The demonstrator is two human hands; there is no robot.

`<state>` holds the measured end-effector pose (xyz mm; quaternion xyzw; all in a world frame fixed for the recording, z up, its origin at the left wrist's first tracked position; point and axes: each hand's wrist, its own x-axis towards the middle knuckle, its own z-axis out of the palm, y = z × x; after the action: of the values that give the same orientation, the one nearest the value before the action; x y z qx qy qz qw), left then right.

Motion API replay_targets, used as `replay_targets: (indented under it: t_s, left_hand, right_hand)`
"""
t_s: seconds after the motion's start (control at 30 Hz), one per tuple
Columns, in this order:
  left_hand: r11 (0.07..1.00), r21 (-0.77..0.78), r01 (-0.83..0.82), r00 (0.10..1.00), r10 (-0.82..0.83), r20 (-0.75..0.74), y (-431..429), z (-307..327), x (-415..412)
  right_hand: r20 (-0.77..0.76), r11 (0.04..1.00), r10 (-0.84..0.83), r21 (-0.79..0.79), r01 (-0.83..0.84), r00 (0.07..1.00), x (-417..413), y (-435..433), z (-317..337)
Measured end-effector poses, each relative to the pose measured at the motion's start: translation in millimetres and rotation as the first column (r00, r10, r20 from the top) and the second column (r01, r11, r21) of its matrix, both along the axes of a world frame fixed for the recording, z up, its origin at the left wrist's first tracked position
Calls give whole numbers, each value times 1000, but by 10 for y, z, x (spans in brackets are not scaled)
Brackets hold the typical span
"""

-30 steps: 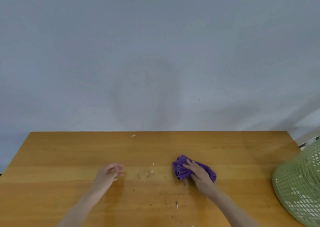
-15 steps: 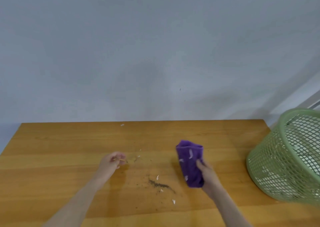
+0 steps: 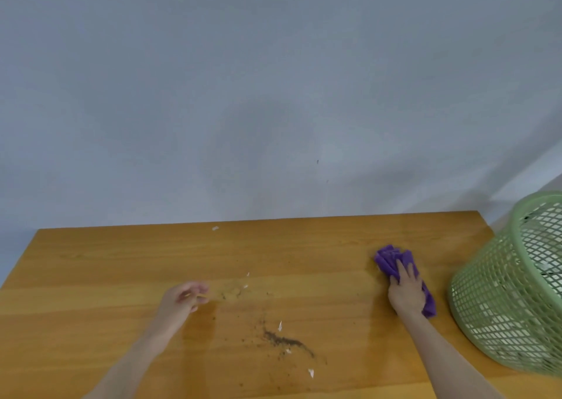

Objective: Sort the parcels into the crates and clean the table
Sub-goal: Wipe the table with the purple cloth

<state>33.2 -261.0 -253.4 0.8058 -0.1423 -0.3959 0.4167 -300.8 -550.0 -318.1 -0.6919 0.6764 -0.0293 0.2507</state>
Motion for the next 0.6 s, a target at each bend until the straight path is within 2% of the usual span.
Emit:
replay_targets:
  t_s: [0.1, 0.17, 0.27, 0.4, 0.53, 0.6]
  left_hand:
    - [1000, 10, 0, 1000, 0, -15, 56, -10, 20]
    - [1000, 11, 6, 1000, -6, -12, 64, -6, -12]
    - [1000, 8, 17, 1000, -17, -5, 35, 19, -116]
    - [999, 3, 45, 999, -45, -11, -46, 15, -293]
    - [994, -29, 104, 995, -103, 14, -128, 18, -516]
    - [992, -30, 120, 993, -120, 13, -125, 43, -638]
  right_hand:
    - [94, 968, 251, -5, -252, 963, 224, 105, -32]
    - [231, 957, 283, -4, -290, 931, 328, 363, -50]
    - [392, 980, 116, 105, -170, 913, 374, 787, -12]
    - [487, 939, -120, 339, -60, 865, 442, 1364, 85]
    - [601, 866, -308, 498, -44, 738, 435, 1686, 182]
    - [648, 826, -463, 563, 30, 604, 388, 1655, 290]
